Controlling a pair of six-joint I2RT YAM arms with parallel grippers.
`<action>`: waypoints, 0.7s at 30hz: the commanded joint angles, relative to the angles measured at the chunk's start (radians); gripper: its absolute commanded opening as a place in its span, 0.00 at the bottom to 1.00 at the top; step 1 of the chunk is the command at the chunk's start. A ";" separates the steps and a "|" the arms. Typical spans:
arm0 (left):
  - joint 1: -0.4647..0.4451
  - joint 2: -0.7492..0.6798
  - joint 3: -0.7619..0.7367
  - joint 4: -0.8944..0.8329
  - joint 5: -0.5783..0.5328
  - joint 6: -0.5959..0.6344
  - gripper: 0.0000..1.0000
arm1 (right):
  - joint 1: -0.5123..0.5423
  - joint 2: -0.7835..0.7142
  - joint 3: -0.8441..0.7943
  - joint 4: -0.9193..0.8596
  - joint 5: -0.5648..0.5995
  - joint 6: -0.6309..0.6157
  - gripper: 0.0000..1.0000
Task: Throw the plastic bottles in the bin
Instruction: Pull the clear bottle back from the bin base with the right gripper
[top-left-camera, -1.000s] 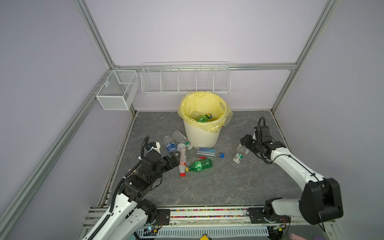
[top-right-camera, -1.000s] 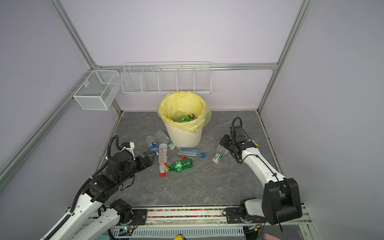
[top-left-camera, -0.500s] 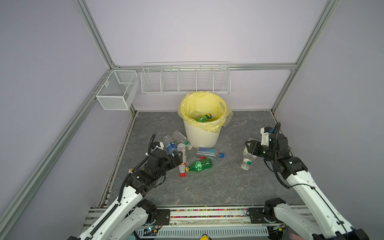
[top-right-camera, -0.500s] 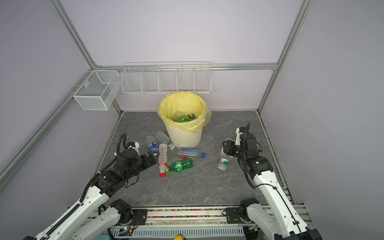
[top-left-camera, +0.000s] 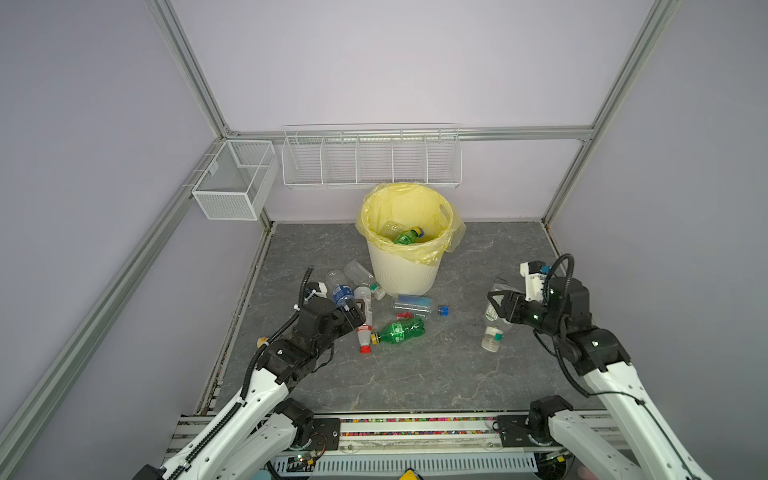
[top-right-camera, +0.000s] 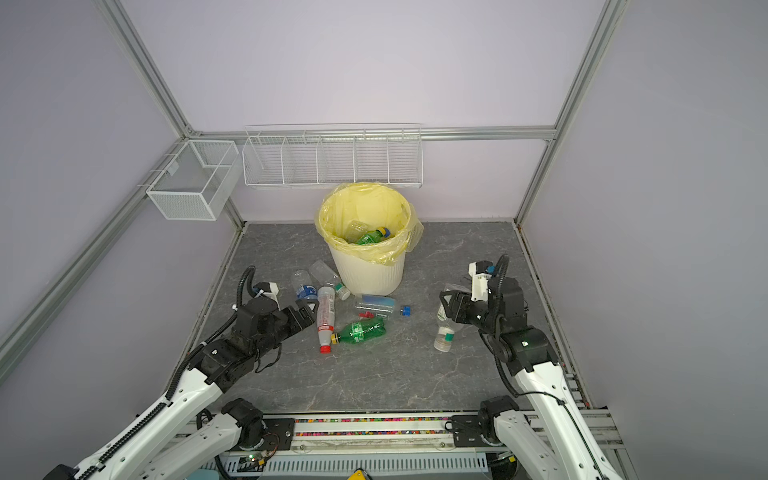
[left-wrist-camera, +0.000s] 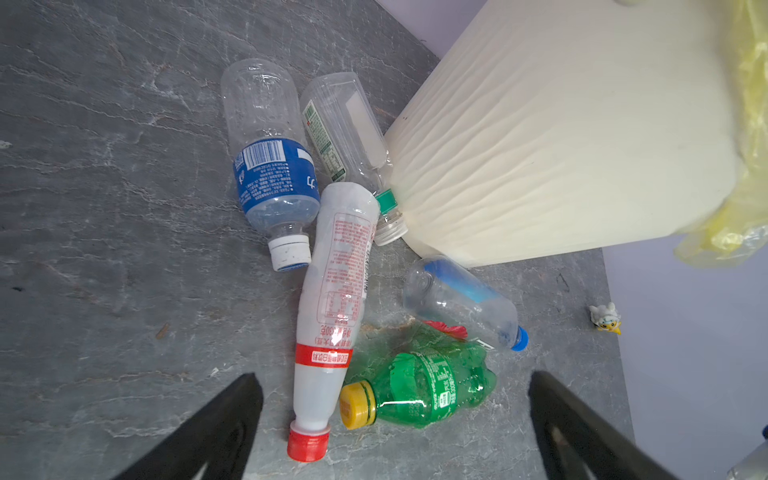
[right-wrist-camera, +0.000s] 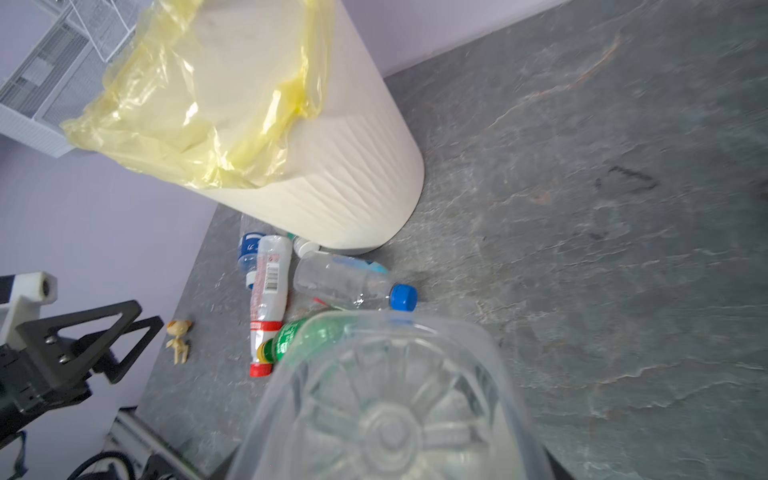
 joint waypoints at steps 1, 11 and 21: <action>0.001 0.006 -0.005 0.014 -0.018 -0.005 1.00 | 0.004 -0.002 -0.007 0.051 -0.101 0.025 0.07; 0.001 -0.007 -0.038 0.004 -0.032 -0.020 1.00 | 0.003 -0.078 0.008 0.112 -0.083 0.078 0.12; 0.001 -0.006 -0.050 0.008 -0.028 -0.023 1.00 | 0.004 -0.012 0.128 0.113 -0.104 0.175 0.13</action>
